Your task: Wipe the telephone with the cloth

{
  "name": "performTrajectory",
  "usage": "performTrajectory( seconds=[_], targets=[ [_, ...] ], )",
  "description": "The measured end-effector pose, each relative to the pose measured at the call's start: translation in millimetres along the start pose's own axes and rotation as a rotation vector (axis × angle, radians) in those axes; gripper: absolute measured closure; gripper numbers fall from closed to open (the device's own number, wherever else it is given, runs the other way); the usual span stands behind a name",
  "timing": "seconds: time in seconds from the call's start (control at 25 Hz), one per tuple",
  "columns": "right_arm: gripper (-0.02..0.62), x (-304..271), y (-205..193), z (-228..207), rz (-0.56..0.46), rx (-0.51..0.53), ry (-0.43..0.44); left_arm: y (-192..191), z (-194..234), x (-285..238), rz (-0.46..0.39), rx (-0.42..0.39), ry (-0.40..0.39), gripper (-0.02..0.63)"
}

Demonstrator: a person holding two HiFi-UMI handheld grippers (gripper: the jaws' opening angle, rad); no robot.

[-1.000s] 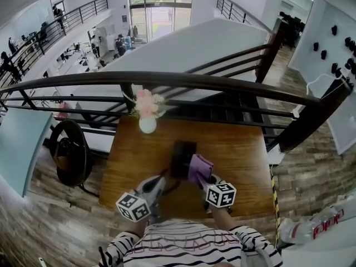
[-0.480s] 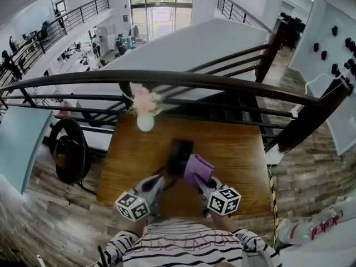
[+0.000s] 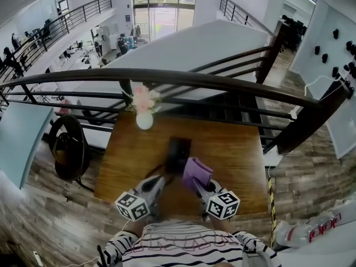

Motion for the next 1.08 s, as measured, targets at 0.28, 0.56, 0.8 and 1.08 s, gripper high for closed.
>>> performTrajectory(
  seconds=[0.28,0.56,0.8,1.08],
  targets=[
    [0.541,5.3,-6.1,3.1,0.009,0.025,-0.001,-7.3,-5.0,2.3,-0.003,0.003,0.01,0.606],
    [0.542,6.6,-7.3,3.3,0.012,0.038,-0.009,-9.4,-5.6,2.8,-0.009,0.01,0.017,0.606],
    [0.541,1.8,-2.2,6.5,0.008,0.045,-0.001,-6.6,-0.3,5.7,-0.012,0.013,0.029,0.606],
    [0.541,-1.2,0.4,6.9,0.003,0.043,-0.001,-4.4,2.5,6.0,-0.012,0.011,0.03,0.606]
  ],
)
Point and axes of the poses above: the fingertips, and each gripper's own axes: x backward along the fingers, z to its left, y out of its top, the point moved 4 cm from there along x, backward along the fingers, and after that the axes turned 11 degrees about z, right-handed, at the moved point
